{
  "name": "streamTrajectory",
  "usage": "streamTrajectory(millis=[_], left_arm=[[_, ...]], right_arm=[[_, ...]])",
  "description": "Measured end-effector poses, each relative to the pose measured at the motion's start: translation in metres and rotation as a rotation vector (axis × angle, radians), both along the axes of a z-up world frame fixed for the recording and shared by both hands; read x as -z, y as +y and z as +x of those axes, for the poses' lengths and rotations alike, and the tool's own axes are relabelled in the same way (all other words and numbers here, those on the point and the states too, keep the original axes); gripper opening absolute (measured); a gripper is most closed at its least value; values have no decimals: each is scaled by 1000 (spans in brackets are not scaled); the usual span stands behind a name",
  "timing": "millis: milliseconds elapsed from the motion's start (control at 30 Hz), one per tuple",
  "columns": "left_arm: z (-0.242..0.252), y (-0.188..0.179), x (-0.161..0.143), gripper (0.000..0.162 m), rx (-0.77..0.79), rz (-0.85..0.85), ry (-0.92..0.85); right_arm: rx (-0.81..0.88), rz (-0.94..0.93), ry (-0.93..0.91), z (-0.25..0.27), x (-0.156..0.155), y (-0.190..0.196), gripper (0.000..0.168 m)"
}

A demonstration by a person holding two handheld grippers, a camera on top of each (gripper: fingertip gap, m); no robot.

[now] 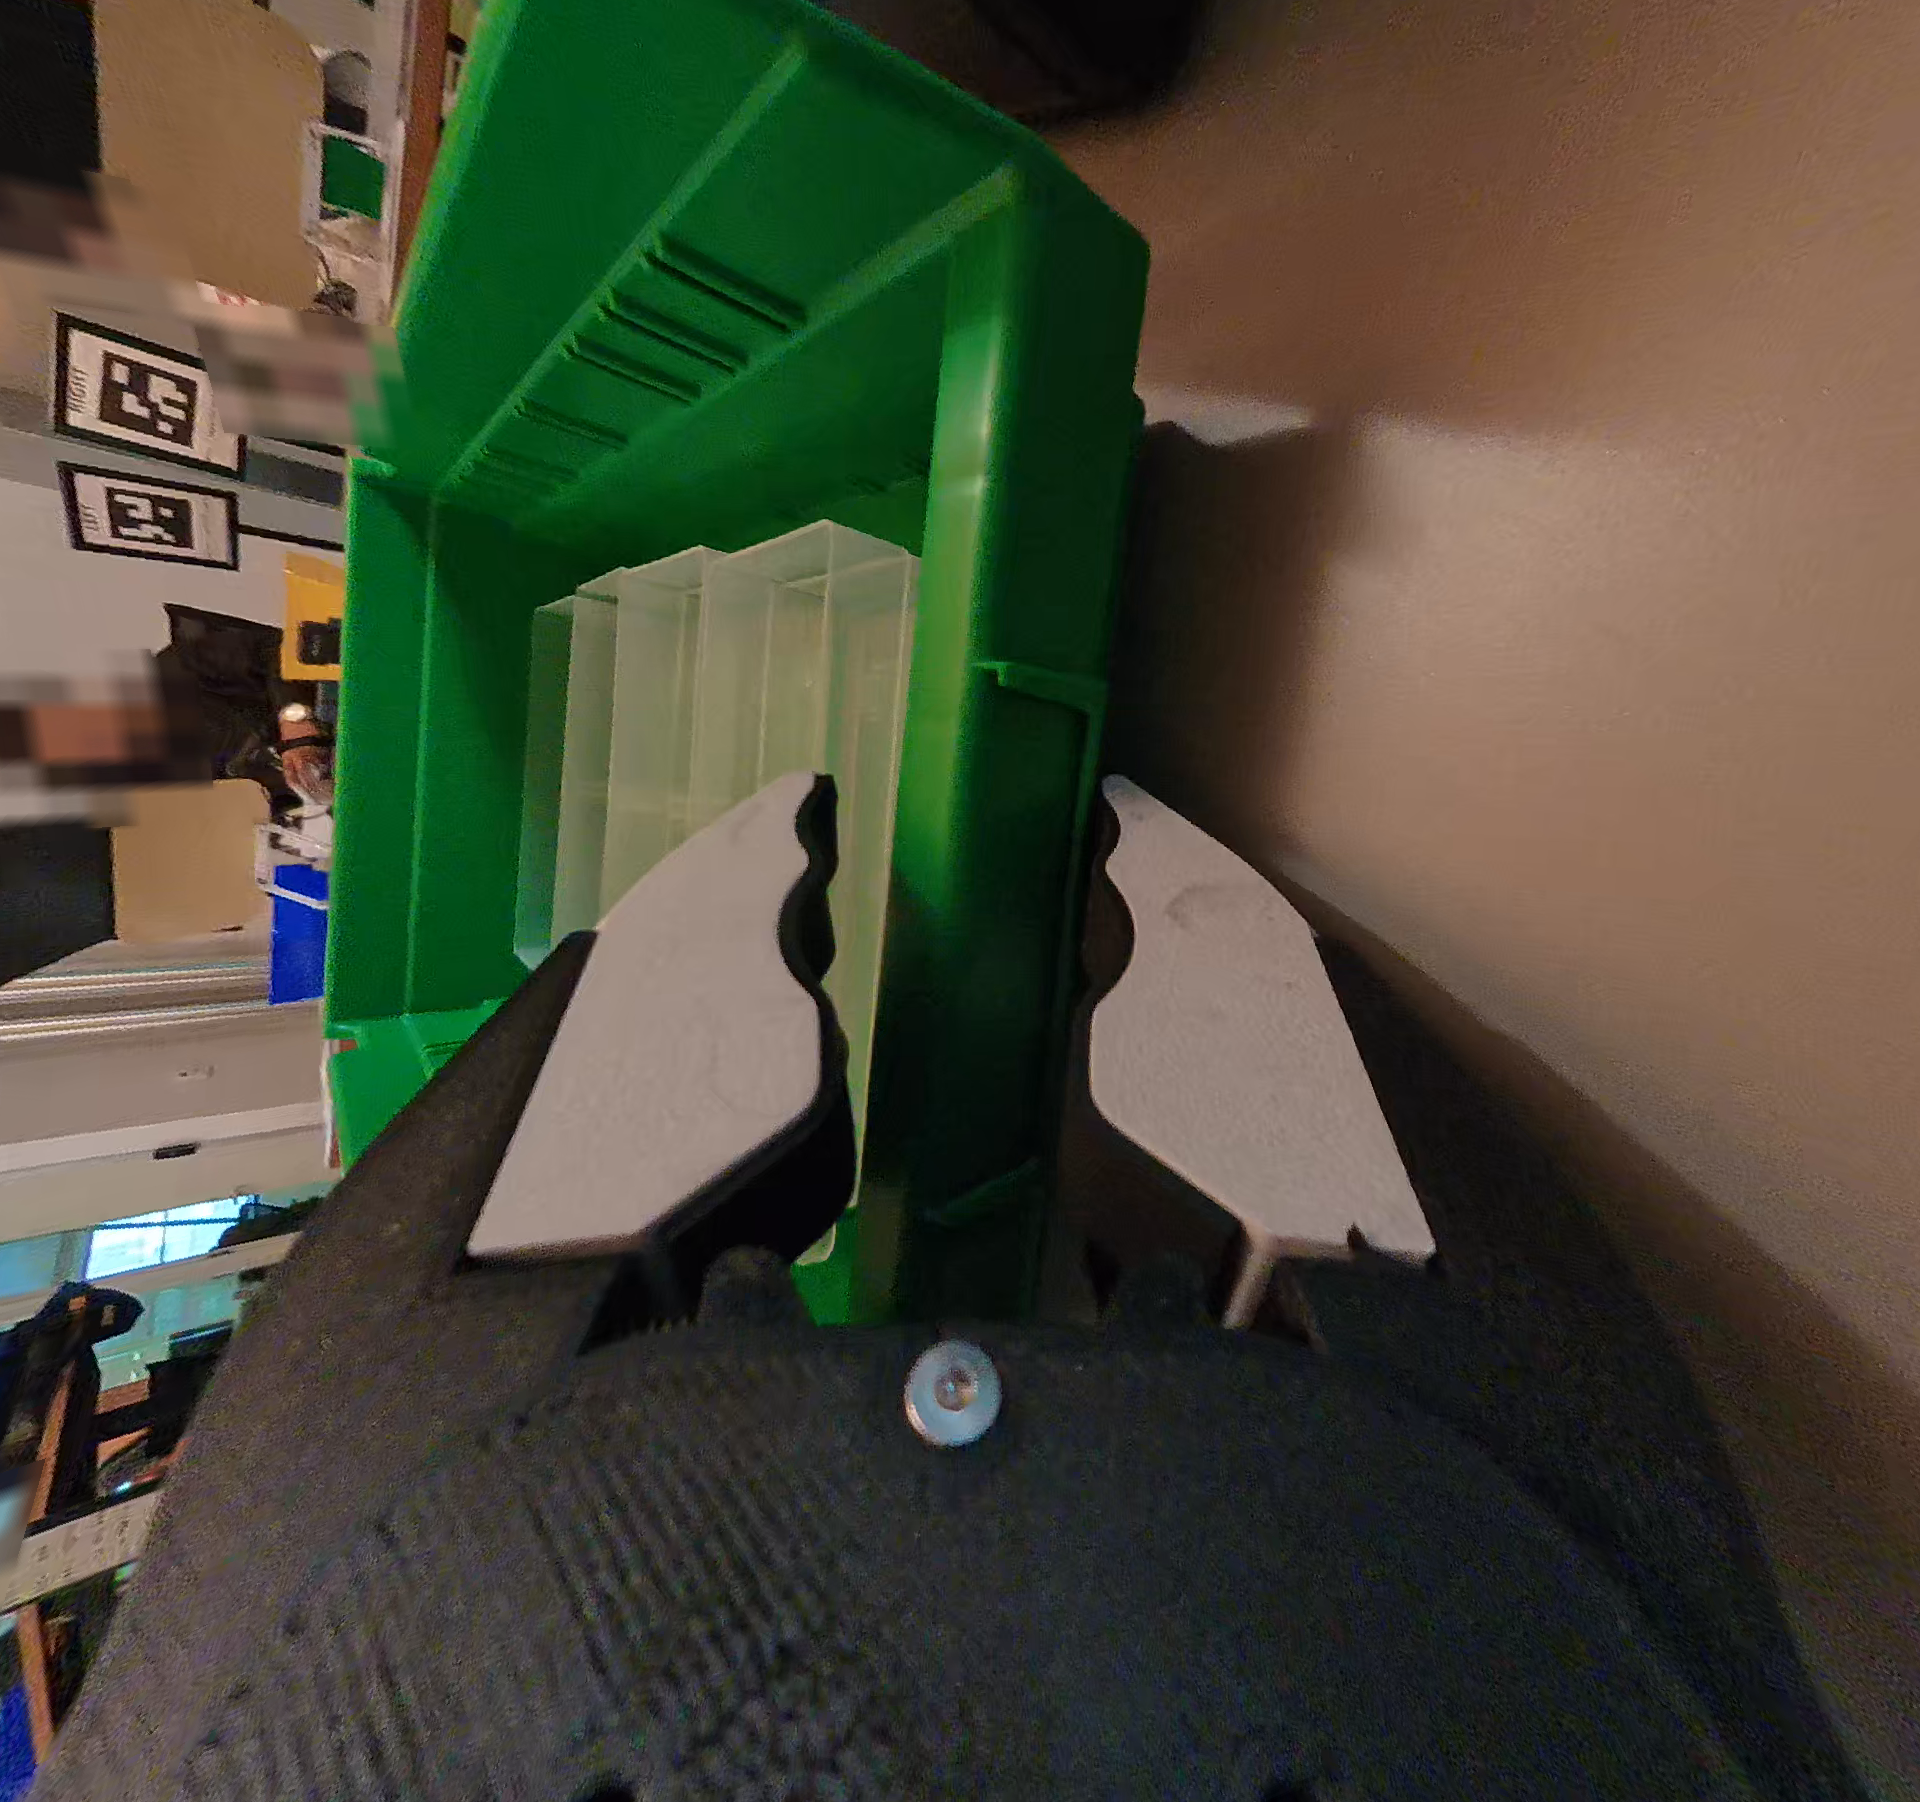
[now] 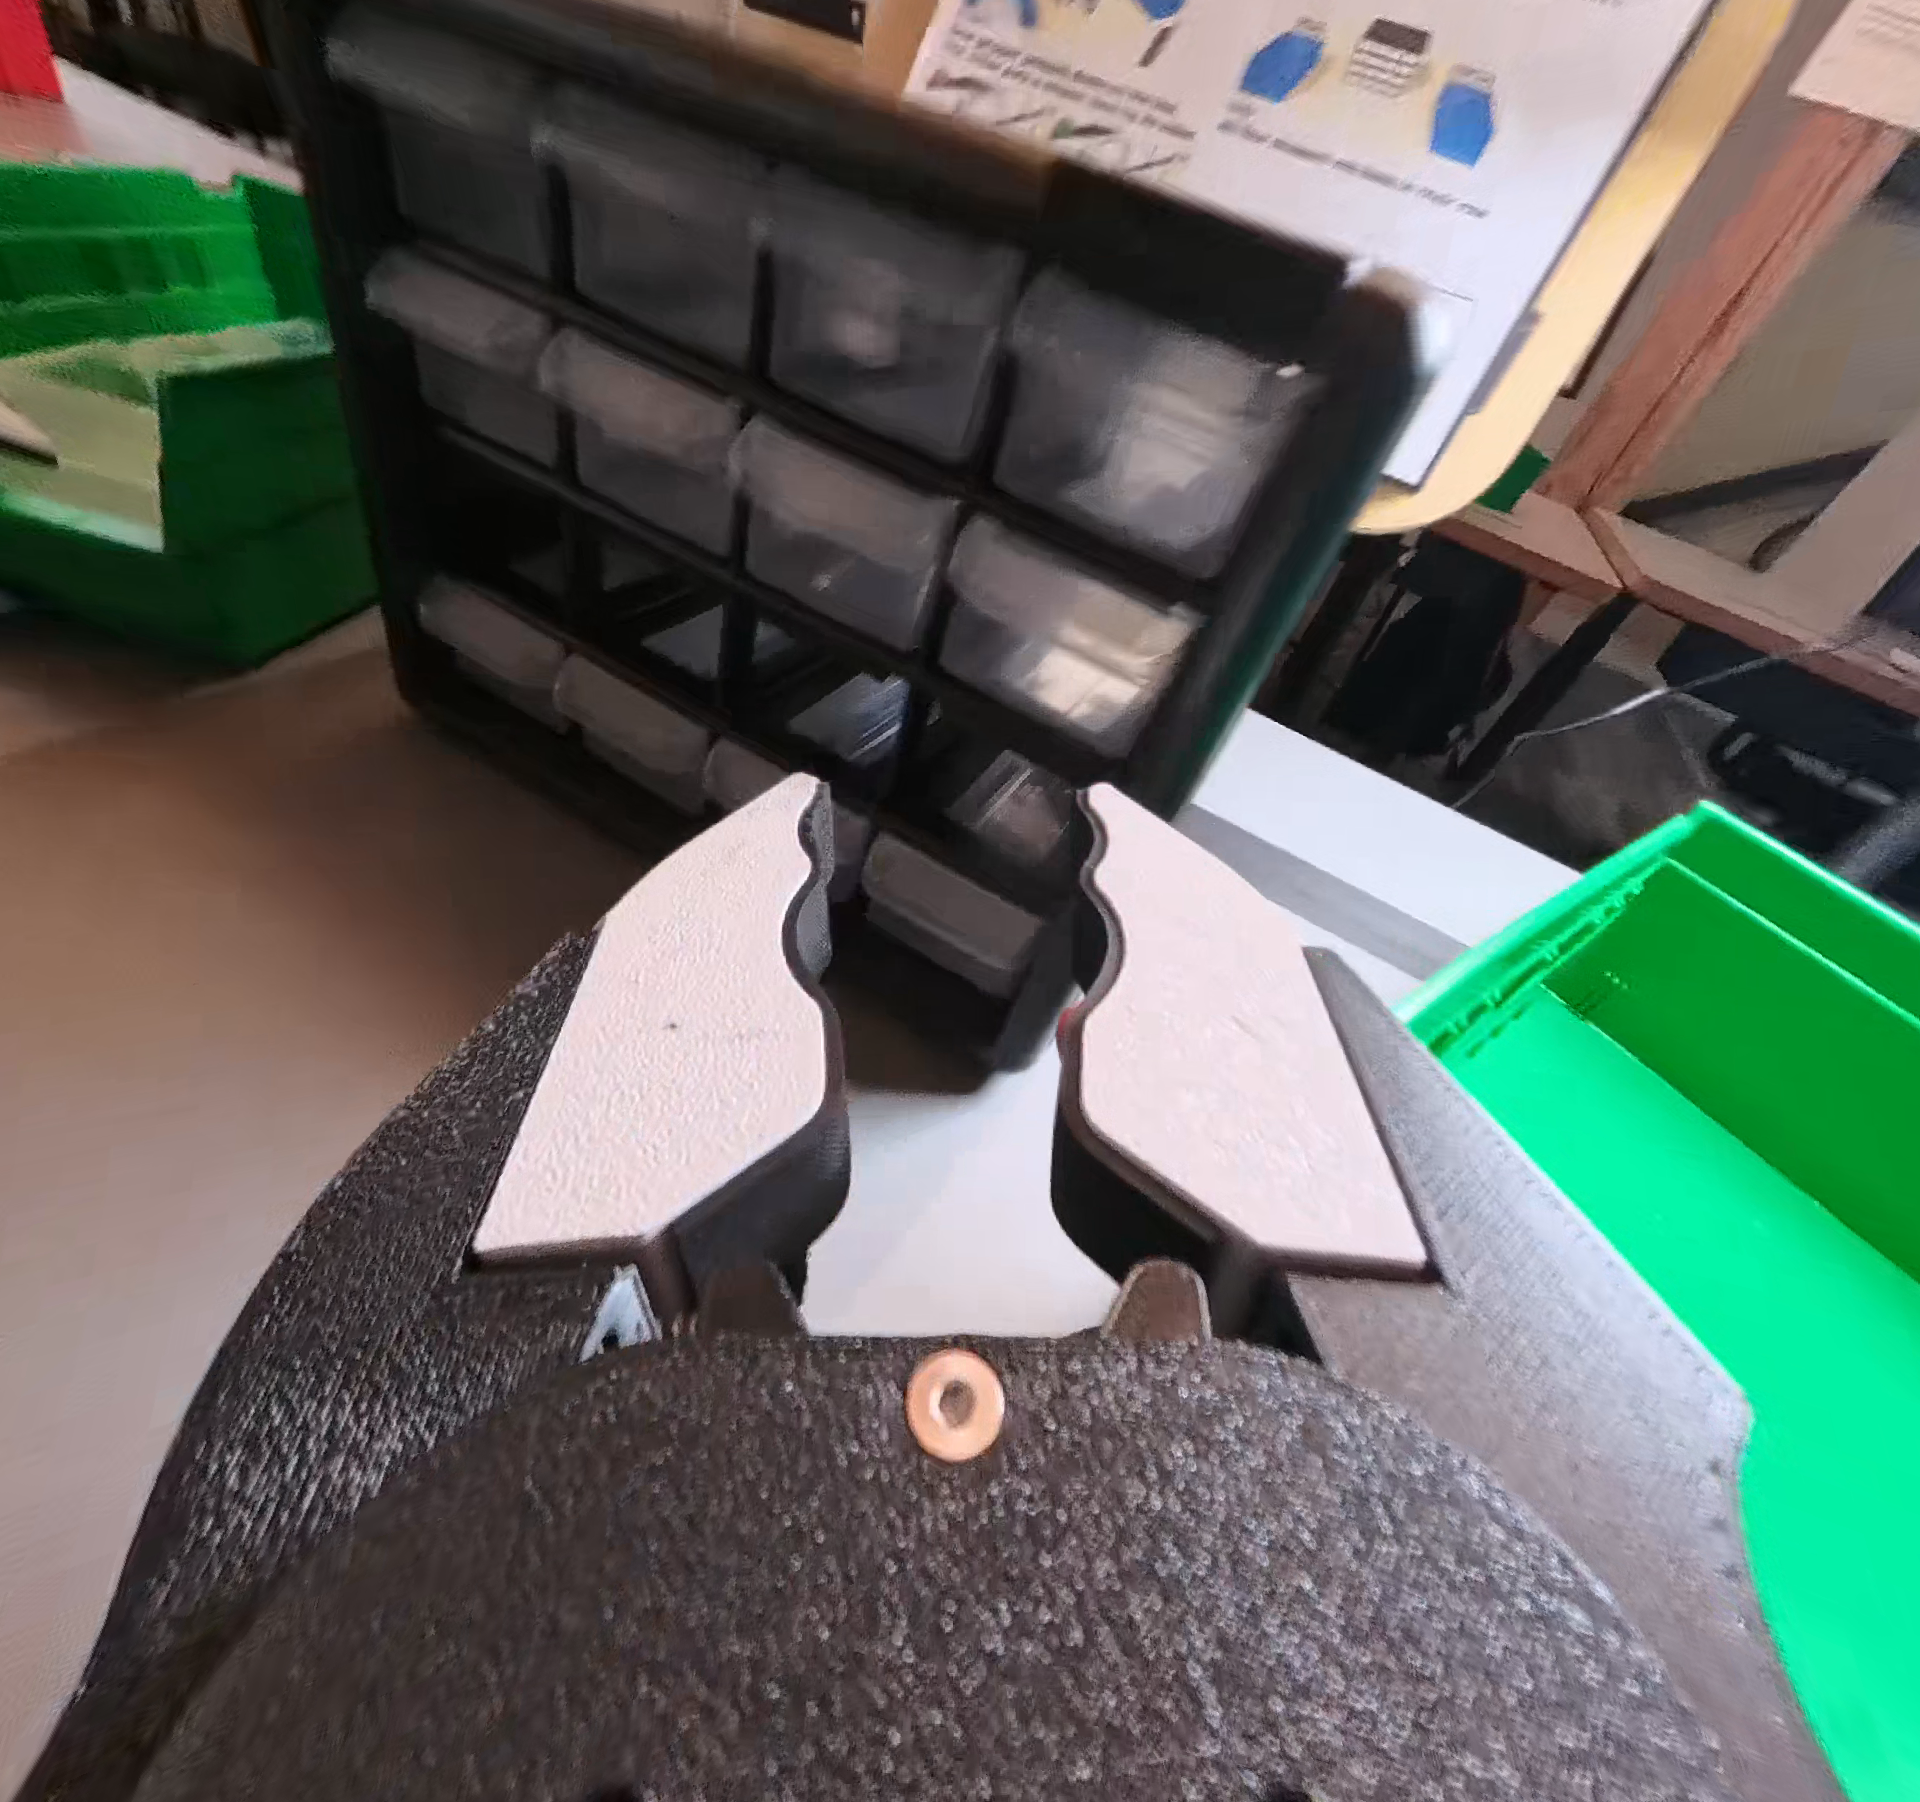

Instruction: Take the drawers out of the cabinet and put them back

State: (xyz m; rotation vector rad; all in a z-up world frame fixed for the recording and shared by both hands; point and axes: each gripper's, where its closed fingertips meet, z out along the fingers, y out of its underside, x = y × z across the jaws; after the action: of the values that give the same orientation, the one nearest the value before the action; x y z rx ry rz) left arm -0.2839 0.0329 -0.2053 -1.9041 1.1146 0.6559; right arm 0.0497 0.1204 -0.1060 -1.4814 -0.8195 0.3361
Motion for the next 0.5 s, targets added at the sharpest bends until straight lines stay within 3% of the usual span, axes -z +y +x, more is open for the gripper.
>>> streamTrajectory(millis=[333,500], left_arm=[[2,13,-3,49,-10,76,48],[19,1,-24,48,50,109,-150]], right_arm=[[-106,-40,22,-25,26,-15,41],[-170,-77,71,-29,22,-26,40]])
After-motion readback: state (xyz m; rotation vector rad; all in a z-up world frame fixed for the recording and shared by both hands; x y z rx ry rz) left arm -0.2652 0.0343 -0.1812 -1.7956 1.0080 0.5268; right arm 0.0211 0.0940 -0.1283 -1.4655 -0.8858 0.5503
